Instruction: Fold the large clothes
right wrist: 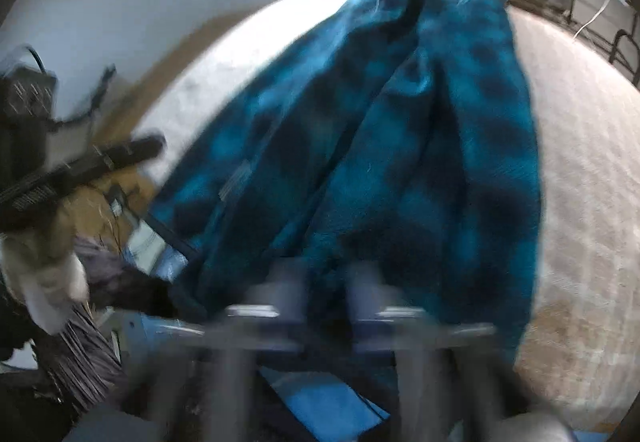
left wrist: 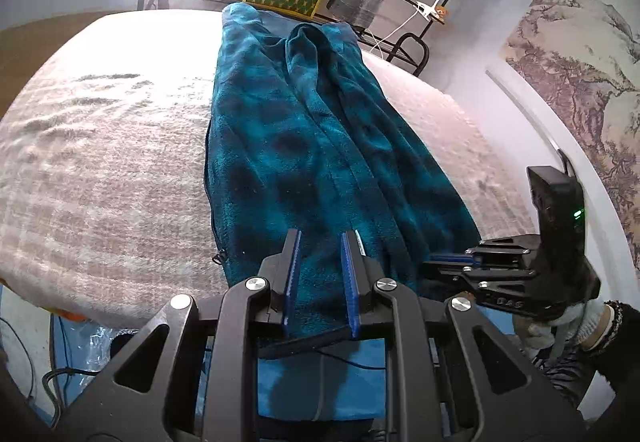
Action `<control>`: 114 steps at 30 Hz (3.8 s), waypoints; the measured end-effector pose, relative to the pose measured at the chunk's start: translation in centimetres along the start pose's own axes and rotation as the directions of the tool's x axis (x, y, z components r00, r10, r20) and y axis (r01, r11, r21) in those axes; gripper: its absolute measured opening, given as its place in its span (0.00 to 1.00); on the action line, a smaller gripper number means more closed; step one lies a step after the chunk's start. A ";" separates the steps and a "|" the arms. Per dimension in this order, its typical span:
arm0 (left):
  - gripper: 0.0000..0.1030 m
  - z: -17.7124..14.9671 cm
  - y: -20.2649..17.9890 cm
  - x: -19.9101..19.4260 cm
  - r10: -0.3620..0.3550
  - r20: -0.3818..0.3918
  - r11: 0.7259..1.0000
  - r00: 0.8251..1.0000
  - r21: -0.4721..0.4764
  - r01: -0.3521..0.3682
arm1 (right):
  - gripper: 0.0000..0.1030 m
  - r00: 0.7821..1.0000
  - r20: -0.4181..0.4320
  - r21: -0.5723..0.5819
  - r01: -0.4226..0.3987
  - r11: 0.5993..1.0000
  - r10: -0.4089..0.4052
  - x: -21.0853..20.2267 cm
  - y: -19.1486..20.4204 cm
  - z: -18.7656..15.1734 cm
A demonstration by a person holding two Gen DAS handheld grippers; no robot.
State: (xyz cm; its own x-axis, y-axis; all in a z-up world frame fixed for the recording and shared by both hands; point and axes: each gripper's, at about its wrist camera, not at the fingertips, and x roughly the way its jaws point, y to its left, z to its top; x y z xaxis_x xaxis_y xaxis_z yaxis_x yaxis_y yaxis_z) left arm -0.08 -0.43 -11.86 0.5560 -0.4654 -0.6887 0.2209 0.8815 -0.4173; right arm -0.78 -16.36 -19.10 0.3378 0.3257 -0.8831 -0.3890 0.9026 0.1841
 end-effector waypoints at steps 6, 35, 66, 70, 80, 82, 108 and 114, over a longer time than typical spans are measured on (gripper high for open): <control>0.17 0.1 0.8 -0.7 -0.002 0.020 1.000 1.000 -0.025 0.002 | 0.04 0.979 0.200 -0.161 -0.007 0.987 0.039 -5.3 3.9 -1.1; 0.17 6.3 -7.9 15.5 -0.006 -0.321 0.954 0.947 0.281 0.101 | 0.35 0.978 0.193 0.182 0.039 0.983 -0.075 -3.6 -11.3 9.9; 0.17 19.2 8.3 12.1 0.045 -0.038 0.998 0.998 0.051 -0.043 | 0.32 0.939 0.251 0.272 0.163 0.948 -0.234 6.2 -24.0 32.1; 0.52 17.7 7.2 7.9 0.021 -0.012 0.999 1.000 0.050 -0.021 | 0.38 0.937 0.285 0.258 0.127 0.958 -0.201 0.5 -21.2 28.3; 0.52 8.5 7.1 1.8 -0.010 -0.124 0.996 0.992 -0.094 -0.002 | 0.40 0.928 0.363 0.213 0.007 0.977 -0.086 -12.0 -11.4 14.9; 0.52 6.5 7.8 1.8 -0.026 -0.147 0.989 0.989 -0.146 0.004 | 0.47 0.936 0.345 0.166 0.021 0.986 -0.078 -12.5 -8.9 11.9; 0.54 -2.7 7.7 4.3 -0.212 -0.225 0.927 0.951 -0.355 0.123 | 0.61 0.987 0.142 0.398 -0.128 0.908 0.077 -5.4 -11.7 -4.0; 0.51 -2.8 6.7 5.3 -0.253 -0.246 0.927 0.936 -0.337 0.162 | 0.56 0.959 0.146 0.406 -0.280 0.870 0.241 -2.7 -10.6 -3.7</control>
State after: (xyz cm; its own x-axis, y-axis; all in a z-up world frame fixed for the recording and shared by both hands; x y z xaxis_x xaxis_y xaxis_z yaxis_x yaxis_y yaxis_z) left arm 2.13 2.75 -19.99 0.2672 -0.6782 -0.6846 0.0249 0.7151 -0.6986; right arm -0.68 -27.84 -20.27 0.3558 0.5711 -0.7398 -0.0851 0.8081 0.5829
